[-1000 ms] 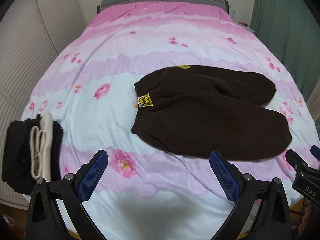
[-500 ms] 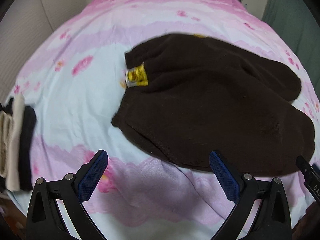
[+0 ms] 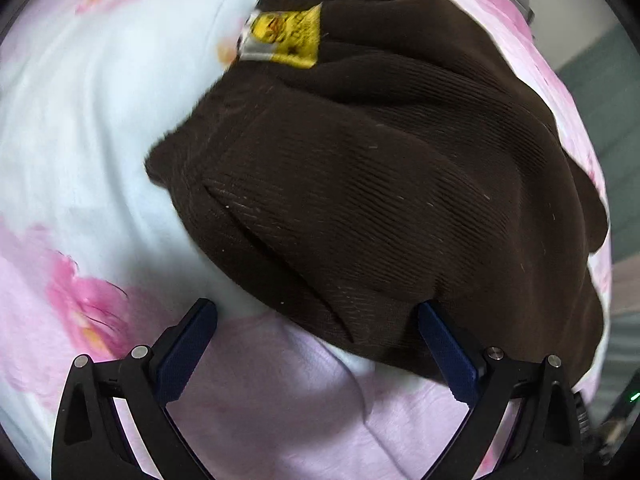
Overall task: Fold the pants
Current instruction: 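Move both grippers down toward the waistband of the brown pants, then grasp the waistband with the left gripper while the right gripper grasps the waistband edge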
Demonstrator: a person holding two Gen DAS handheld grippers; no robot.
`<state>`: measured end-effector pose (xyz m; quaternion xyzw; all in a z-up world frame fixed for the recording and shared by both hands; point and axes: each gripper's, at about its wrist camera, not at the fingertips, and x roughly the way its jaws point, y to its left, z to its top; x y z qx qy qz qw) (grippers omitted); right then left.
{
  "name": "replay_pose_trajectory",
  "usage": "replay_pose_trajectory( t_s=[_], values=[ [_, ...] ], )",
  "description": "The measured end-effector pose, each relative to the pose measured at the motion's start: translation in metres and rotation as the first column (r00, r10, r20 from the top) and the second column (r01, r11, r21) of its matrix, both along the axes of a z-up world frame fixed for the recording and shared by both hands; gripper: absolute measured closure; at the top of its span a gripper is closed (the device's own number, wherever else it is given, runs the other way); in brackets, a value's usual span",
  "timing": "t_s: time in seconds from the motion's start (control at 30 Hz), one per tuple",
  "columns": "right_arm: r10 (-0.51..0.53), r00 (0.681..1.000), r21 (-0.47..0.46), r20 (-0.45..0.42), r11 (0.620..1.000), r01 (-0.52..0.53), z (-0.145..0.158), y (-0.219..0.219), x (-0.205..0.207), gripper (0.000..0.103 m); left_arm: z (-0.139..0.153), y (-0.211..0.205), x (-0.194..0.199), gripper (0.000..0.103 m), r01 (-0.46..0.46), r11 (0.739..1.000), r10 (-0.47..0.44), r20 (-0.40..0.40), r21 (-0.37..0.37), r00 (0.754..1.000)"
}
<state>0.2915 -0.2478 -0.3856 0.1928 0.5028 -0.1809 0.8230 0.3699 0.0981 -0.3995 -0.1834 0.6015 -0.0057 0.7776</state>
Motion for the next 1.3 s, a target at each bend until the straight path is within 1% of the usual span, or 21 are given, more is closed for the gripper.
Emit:
replay_pose_trajectory(
  t_s=[0.07,0.17,0.2,0.23,0.27,0.3,0.33,0.4,0.43,0.53,0.6,0.63,0.7,0.77,0.8,0.83,0.9,0.97,1.07,1.2,1.3],
  values=[
    [-0.001,1.000,0.018,-0.004,1.000,0.001,-0.006,-0.001,0.002,0.003,-0.001,-0.003,0.001,0.001,0.008,1.000,-0.008,0.006,0.007,1.000],
    [-0.001,1.000,0.033,-0.007,0.999,0.001,-0.015,-0.005,0.005,0.005,0.001,-0.007,-0.001,0.014,0.017,1.000,-0.017,0.020,0.000,1.000],
    [-0.001,1.000,0.036,-0.008,0.999,0.001,-0.018,-0.005,0.007,0.009,0.004,-0.008,-0.001,0.025,0.021,1.000,-0.020,0.024,-0.016,0.999],
    [0.004,1.000,0.041,-0.010,0.999,-0.004,-0.019,-0.005,0.008,0.011,0.006,-0.009,-0.002,0.032,0.019,0.999,-0.018,0.028,-0.036,0.999],
    [0.013,1.000,0.046,-0.009,0.999,-0.013,-0.018,-0.001,0.009,0.018,0.008,-0.009,-0.004,0.035,0.012,0.999,-0.010,0.032,-0.048,0.999],
    [0.025,1.000,0.045,-0.006,0.999,-0.025,-0.016,0.001,0.010,0.024,0.009,-0.010,-0.004,0.043,0.008,0.998,-0.006,0.034,-0.059,0.999],
    [0.037,0.999,0.041,-0.004,0.998,-0.037,-0.014,0.004,0.012,0.027,0.011,-0.009,-0.005,0.051,0.000,0.997,0.002,0.033,-0.074,0.999],
    [0.058,0.998,0.039,-0.005,0.998,-0.057,-0.011,0.009,0.015,0.040,0.022,-0.003,-0.007,0.060,-0.039,0.994,0.043,0.036,-0.104,0.998],
    [0.060,0.998,0.041,-0.002,0.997,-0.060,-0.009,0.009,0.015,0.043,0.029,0.002,-0.012,0.063,-0.063,0.990,0.069,0.050,-0.127,0.996],
    [0.051,0.999,0.053,0.016,0.997,-0.052,0.001,0.004,0.014,0.062,0.034,0.012,-0.019,0.066,-0.101,0.983,0.111,0.059,-0.155,0.992],
    [0.024,0.999,0.083,0.038,0.996,-0.028,0.009,-0.002,0.012,0.071,0.037,0.014,-0.019,0.069,-0.101,0.985,0.109,0.049,-0.141,0.993],
    [0.016,0.998,0.093,0.055,0.995,-0.021,0.015,-0.012,0.007,0.073,0.041,0.013,-0.019,0.069,-0.095,0.987,0.103,0.055,-0.131,0.993],
    [0.025,0.997,0.078,0.074,0.996,-0.031,0.023,-0.013,0.009,0.073,0.049,0.007,-0.017,0.069,-0.065,0.992,0.075,0.091,-0.106,0.993],
    [0.051,0.995,0.060,0.082,0.997,-0.056,0.029,-0.015,0.012,0.074,0.049,-0.004,-0.005,0.069,-0.048,0.995,0.056,0.088,-0.089,0.995],
    [0.061,0.995,0.055,0.075,0.996,-0.065,0.029,-0.016,0.015,0.073,0.046,-0.008,-0.002,0.071,-0.045,0.996,0.051,0.073,-0.074,0.996],
    [0.069,0.996,0.052,0.064,0.996,-0.072,0.027,-0.016,0.018,0.074,0.039,-0.004,0.005,0.079,-0.037,0.998,0.040,0.057,-0.056,0.998],
    [0.083,0.996,0.053,0.041,0.995,-0.085,0.026,-0.018,0.026,0.081,0.040,-0.007,0.009,0.082,-0.032,0.999,0.034,0.048,-0.042,0.998],
    [0.083,0.995,0.078,0.051,0.993,-0.087,0.032,-0.024,0.024,0.083,0.047,-0.004,0.005,0.084,-0.039,0.998,0.040,0.039,-0.043,0.998],
    [0.092,0.994,0.098,0.053,0.990,-0.096,0.050,-0.023,0.016,0.084,0.068,0.004,-0.009,0.085,-0.040,0.999,0.040,0.044,-0.003,0.998],
    [0.179,0.982,0.107,0.053,0.977,-0.184,0.082,-0.014,0.002,0.085,0.098,0.009,-0.034,0.085,-0.027,0.997,0.024,0.043,0.078,0.999],
    [0.259,0.965,0.097,0.034,0.960,-0.261,0.101,0.001,-0.012,0.085,0.111,0.016,-0.052,0.086,-0.028,0.994,0.026,0.022,0.106,0.999]
  ],
)
